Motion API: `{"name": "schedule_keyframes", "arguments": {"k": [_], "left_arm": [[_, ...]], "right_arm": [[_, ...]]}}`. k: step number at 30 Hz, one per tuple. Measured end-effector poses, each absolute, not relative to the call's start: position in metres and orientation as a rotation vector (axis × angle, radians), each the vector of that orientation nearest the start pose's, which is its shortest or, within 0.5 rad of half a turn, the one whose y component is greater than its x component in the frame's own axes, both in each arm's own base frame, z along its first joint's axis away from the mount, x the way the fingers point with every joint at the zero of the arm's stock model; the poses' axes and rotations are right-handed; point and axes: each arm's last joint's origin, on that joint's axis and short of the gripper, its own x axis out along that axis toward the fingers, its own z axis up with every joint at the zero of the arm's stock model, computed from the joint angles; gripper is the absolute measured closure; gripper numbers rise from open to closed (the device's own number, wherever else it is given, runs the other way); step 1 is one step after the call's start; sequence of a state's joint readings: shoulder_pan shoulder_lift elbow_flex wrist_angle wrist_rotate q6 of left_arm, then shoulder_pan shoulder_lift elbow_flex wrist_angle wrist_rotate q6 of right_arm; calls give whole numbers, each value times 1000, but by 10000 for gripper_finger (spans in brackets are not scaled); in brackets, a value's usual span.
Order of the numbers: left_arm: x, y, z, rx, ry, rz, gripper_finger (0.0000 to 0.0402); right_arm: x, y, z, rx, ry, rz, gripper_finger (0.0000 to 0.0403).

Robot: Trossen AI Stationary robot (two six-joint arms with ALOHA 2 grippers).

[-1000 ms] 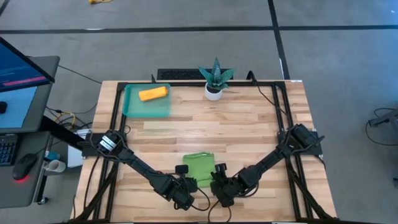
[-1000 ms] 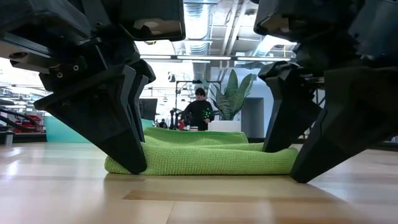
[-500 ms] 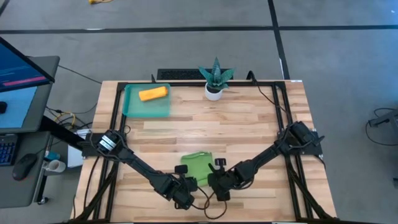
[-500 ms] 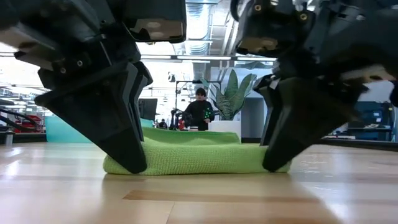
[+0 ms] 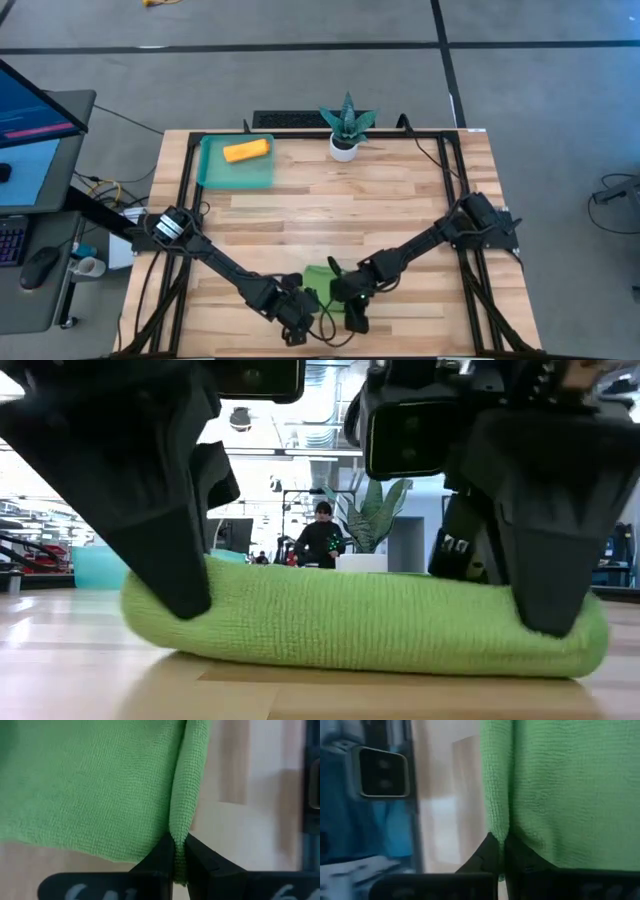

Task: Roll microfiber towels into tight, uniform cylinder then place into a basket
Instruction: Roll the light green microfiber cloth

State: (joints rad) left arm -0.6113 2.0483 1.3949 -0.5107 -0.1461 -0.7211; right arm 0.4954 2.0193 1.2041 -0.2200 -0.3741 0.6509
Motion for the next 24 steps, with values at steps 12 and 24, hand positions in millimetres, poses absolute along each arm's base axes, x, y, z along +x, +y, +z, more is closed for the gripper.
{"name": "schedule_keyframes", "arguments": {"k": [12,24], "left_arm": [[341,-231,149,-355,1230,-57,387],[334,-232,146,-315,1305,-110,314]], "right_arm": [[351,179,123,648,1316,338,376],[349,175,121,661,1350,316,384]]}}
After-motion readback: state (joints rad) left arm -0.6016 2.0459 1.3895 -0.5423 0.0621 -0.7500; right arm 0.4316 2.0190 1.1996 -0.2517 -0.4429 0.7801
